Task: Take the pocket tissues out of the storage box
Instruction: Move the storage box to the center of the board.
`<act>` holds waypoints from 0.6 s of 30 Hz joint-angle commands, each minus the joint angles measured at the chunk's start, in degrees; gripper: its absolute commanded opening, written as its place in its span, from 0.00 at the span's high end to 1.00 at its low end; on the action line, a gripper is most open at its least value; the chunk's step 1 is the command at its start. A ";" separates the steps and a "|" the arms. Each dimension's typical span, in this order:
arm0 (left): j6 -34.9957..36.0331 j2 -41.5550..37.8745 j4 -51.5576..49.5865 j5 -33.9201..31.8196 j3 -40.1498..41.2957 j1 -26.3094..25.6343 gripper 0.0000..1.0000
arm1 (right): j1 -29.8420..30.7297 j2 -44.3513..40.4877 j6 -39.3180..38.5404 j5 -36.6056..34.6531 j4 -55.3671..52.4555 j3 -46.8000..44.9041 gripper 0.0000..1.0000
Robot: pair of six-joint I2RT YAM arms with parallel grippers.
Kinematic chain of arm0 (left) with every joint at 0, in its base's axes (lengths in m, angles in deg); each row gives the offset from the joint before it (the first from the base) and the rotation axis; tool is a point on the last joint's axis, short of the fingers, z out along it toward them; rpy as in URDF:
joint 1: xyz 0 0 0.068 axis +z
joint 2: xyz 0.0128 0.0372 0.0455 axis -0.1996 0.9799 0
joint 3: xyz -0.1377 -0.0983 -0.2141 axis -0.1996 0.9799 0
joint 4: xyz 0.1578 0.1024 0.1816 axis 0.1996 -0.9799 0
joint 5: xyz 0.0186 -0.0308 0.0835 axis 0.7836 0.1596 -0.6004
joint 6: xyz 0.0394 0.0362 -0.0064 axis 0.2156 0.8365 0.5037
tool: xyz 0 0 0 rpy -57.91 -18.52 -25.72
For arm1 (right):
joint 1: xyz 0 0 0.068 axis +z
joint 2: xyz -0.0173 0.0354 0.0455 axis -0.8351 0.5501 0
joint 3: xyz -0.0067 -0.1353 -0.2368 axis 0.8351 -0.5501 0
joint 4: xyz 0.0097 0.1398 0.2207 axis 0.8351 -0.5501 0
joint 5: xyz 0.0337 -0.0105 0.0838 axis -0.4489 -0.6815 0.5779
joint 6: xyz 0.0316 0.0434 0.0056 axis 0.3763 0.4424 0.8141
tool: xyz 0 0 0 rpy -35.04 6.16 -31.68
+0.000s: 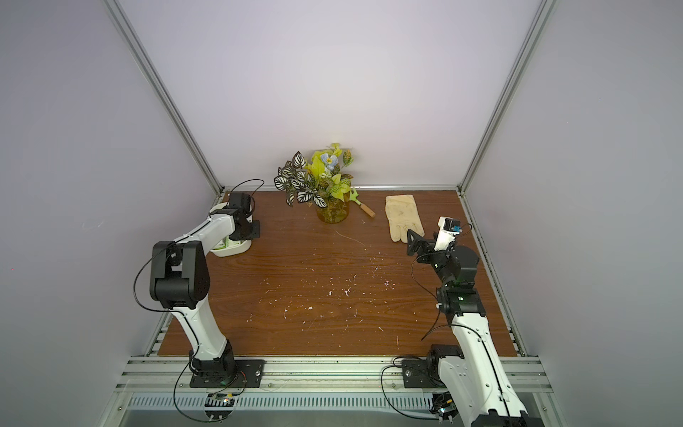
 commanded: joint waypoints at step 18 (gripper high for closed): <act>-7.40 -14.80 -0.75 4.91 15.02 -9.32 1.00 | 0.47 0.49 1.00 1.54 3.07 -0.57 0.01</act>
